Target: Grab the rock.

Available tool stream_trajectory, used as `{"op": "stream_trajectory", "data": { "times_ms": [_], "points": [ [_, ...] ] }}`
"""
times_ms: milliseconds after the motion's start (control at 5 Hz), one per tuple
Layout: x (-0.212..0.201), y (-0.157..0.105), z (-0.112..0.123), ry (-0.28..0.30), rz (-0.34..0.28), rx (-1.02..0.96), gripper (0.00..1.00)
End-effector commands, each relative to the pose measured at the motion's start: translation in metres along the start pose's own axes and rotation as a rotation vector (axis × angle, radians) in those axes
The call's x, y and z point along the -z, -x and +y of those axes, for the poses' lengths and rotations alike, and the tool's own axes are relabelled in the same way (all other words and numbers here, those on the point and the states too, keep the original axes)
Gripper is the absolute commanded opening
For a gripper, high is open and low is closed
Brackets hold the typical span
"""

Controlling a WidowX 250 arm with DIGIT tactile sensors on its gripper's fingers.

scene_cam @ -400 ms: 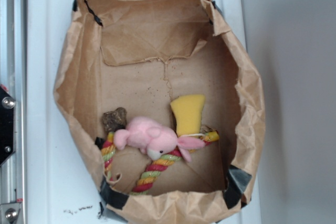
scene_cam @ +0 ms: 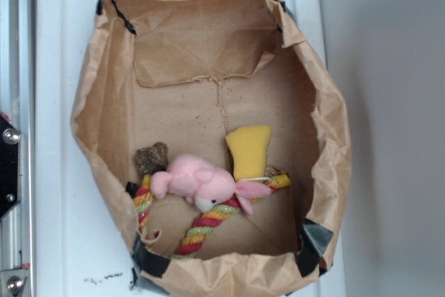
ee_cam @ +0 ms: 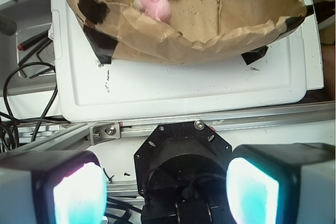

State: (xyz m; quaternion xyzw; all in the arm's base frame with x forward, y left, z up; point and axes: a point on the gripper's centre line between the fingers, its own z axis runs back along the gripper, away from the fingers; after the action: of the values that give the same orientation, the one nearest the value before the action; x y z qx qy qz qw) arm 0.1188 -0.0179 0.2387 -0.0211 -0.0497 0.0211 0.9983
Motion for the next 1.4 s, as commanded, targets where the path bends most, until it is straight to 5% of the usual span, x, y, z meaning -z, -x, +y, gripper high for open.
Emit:
{"op": "stream_trajectory", "data": {
  "times_ms": [0, 600, 1200],
  "points": [
    [-0.003, -0.099, 0.002, -0.007, -0.096, -0.098, 1.00],
    [0.033, -0.148, 0.016, -0.046, -0.113, -0.087, 1.00],
    [0.073, -0.122, 0.031, -0.059, -0.078, 0.068, 1.00]
  ]
}}
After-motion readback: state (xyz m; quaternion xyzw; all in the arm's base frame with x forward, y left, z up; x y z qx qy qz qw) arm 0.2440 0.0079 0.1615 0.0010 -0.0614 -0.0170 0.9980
